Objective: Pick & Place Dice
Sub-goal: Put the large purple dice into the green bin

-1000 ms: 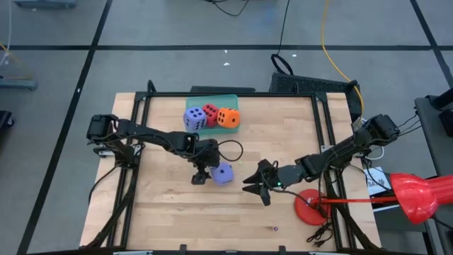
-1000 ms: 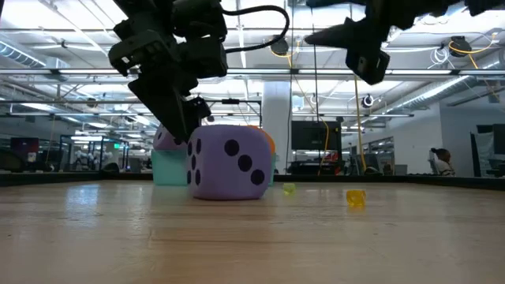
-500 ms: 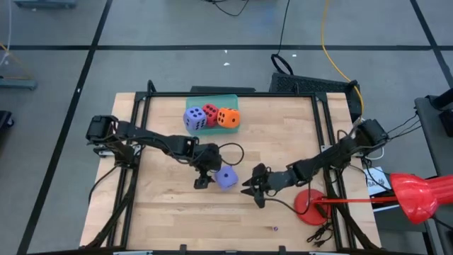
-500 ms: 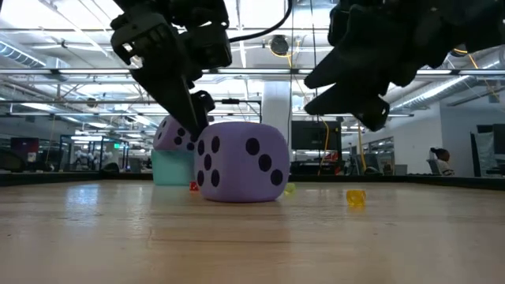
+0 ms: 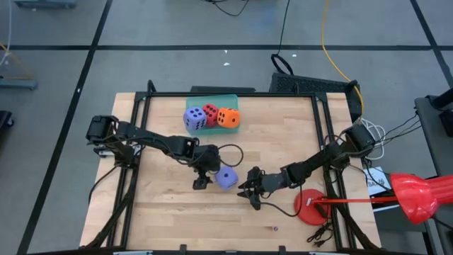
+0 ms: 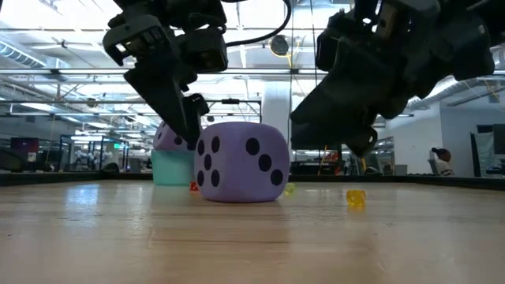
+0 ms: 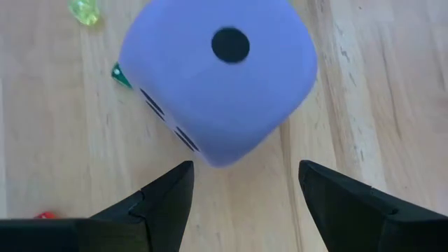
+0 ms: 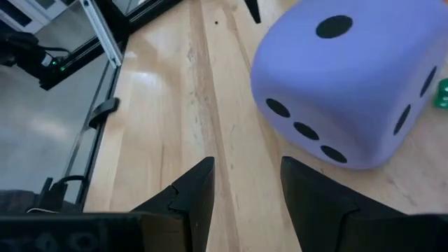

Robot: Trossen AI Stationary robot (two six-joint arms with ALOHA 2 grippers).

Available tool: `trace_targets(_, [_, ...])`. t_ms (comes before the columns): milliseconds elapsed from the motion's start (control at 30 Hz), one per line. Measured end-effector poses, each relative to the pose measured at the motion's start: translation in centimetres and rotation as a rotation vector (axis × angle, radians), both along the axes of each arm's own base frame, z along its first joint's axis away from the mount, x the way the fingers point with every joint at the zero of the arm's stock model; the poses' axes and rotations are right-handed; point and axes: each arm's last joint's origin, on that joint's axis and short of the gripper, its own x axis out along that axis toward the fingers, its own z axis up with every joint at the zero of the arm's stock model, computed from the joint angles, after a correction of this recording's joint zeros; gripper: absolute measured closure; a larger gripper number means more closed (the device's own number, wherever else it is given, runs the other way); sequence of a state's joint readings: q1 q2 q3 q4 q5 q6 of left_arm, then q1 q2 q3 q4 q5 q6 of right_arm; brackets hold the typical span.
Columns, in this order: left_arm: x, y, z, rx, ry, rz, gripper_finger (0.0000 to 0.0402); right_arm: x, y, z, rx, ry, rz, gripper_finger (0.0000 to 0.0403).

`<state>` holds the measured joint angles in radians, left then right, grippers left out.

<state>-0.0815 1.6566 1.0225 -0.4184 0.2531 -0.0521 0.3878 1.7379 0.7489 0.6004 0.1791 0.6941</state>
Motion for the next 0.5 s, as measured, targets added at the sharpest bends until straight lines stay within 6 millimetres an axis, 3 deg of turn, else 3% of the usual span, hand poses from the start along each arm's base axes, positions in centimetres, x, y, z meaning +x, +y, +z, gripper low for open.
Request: trace_targets(500, [-0.3, -0.8, -0.2, 0.047, 0.035, 0.034, 0.0135, 0.2, -1.2, -0.4, -0.016, 0.056, 0.075, 0.025])
